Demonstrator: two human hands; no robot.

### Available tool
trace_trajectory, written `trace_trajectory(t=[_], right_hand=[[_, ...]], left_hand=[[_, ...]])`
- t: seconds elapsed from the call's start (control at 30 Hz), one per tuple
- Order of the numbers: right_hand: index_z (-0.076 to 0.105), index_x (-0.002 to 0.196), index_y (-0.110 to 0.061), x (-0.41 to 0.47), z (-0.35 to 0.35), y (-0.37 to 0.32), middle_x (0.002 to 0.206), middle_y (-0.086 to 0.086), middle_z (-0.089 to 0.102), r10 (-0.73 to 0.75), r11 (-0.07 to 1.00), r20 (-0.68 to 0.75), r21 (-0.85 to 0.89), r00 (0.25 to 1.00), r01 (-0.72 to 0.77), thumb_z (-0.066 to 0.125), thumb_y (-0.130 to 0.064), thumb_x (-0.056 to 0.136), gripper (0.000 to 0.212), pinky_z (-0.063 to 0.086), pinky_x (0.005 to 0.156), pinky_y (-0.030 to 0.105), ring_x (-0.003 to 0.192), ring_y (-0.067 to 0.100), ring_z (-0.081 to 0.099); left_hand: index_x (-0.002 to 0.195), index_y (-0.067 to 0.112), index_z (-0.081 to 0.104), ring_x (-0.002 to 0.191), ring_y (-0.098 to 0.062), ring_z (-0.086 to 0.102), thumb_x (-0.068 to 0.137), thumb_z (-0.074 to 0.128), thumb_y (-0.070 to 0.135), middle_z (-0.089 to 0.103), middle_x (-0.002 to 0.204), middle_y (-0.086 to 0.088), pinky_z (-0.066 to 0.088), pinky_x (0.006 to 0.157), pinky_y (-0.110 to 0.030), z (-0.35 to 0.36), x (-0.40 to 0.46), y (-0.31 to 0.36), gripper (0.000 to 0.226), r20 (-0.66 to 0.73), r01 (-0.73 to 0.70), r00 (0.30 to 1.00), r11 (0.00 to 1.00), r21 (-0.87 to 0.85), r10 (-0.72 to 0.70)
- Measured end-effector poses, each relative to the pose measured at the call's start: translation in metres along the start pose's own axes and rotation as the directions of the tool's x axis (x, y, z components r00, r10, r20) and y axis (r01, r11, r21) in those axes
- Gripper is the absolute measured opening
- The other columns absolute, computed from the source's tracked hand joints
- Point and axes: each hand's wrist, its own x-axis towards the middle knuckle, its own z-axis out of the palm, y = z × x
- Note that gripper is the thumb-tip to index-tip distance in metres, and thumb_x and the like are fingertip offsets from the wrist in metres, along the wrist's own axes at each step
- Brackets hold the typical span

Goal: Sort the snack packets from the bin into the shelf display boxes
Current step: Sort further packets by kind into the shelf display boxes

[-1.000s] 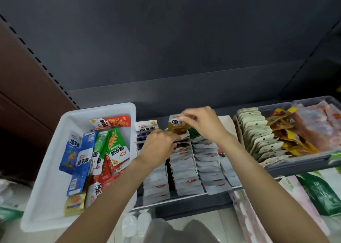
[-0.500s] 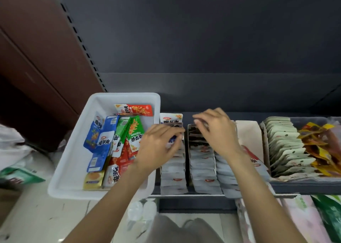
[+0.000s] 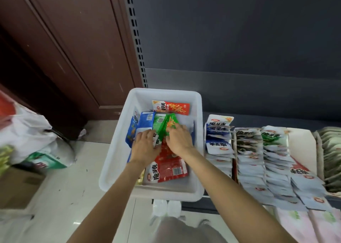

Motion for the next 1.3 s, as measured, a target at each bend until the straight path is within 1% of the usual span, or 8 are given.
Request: trace_trajectory(t=[0.13,0.3,0.4,0.5,0.67,0.83,1.13,1.3], right_hand=[[0.041,0.127,-0.007,0.017,0.017,0.0,0.119,0.019,0.051,0.255,0.957,0.112,-0.171,0.96,-0.234,0.054,-0.014,0.093,0.038,0.044,0.084,0.037,0.107,0.032,0.05],[0.027,0.14,-0.015,0.007,-0.004,-0.012,0.114,0.015,0.049,0.176,0.967,-0.106,-0.169,0.979,-0.192,0.053,-0.003,0.092,0.055,0.049,0.066,0.033,0.085,0.027,0.061],[0.031,0.136,-0.019,-0.025,-0.035,-0.018,0.109,0.009,0.058,0.172,0.982,-0.245,-0.038,0.954,-0.187,0.055,-0.002,0.089,0.055,0.051,0.064,0.032,0.081,0.026,0.065],[0.043,0.13,-0.025,-0.068,-0.062,-0.011,0.107,0.0,0.068,0.256,0.96,-0.319,0.192,0.912,-0.203,0.07,-0.014,0.083,0.055,0.049,0.065,0.03,0.082,0.021,0.068],[0.058,0.109,-0.031,-0.14,-0.107,0.025,0.089,-0.008,0.073,0.475,0.557,-0.237,0.826,0.848,-0.082,0.08,-0.006,0.07,0.051,0.055,0.065,0.021,0.077,0.006,0.068],[0.072,0.077,-0.024,-0.19,-0.114,0.077,0.076,-0.011,0.072,0.639,0.408,-0.315,0.912,0.701,0.039,0.073,-0.015,0.071,0.011,0.05,0.066,0.015,0.071,0.001,0.066],[0.059,0.086,-0.026,-0.262,-0.133,0.175,0.082,-0.006,0.065,0.786,0.529,-0.526,0.844,0.325,0.087,0.061,-0.011,0.091,0.015,0.058,0.07,0.037,0.08,0.018,0.062],[0.063,0.086,-0.031,-0.263,-0.153,0.225,0.082,-0.023,0.063,0.754,0.603,-0.598,0.794,0.271,0.075,0.062,-0.013,0.091,0.019,0.051,0.077,0.06,0.083,0.02,0.057]], left_hand=[[0.14,0.021,0.037,0.133,-0.024,0.031,0.089,0.055,0.036,0.039,0.144,0.002,0.032,0.109,-0.043,0.003,0.011,-0.007,0.057,0.069,-0.094,0.994,0.992,0.08,0.088],[0.139,0.024,0.039,0.131,-0.023,0.033,0.09,0.055,0.037,0.04,0.143,0.003,0.036,0.106,-0.043,-0.004,0.016,-0.015,0.053,0.118,-0.129,0.985,0.991,0.043,0.124],[0.142,0.02,0.035,0.133,-0.024,0.032,0.087,0.059,0.04,0.037,0.146,-0.004,0.031,0.108,-0.041,-0.021,0.007,-0.008,0.063,-0.128,-0.193,0.978,0.947,-0.257,0.165],[0.14,0.02,0.037,0.135,-0.018,0.029,0.083,0.058,0.04,0.037,0.145,-0.001,0.022,0.113,-0.034,-0.047,-0.014,0.019,0.063,-0.414,-0.521,0.829,0.788,-0.328,0.376],[0.112,0.028,0.059,0.103,-0.01,0.059,0.085,0.058,0.035,0.068,0.105,0.008,0.03,0.108,-0.037,-0.065,-0.018,0.067,0.028,-0.407,-0.812,0.574,0.558,-0.173,0.71],[0.092,0.022,0.071,0.078,-0.007,0.065,0.088,0.056,0.027,0.071,0.085,0.01,0.053,0.073,-0.028,-0.059,-0.032,0.14,0.017,-0.384,-0.897,0.436,0.359,-0.257,0.814],[0.128,0.018,0.052,0.118,-0.017,0.045,0.092,0.054,0.03,0.055,0.126,0.002,0.043,0.095,-0.035,-0.02,-0.025,0.262,0.038,-0.169,-0.835,0.547,0.521,-0.176,0.82],[0.143,0.015,0.033,0.131,-0.021,0.036,0.096,0.044,0.037,0.042,0.143,-0.005,0.022,0.112,-0.034,0.008,-0.004,0.305,0.053,0.128,-0.757,0.653,0.648,0.079,0.747]])
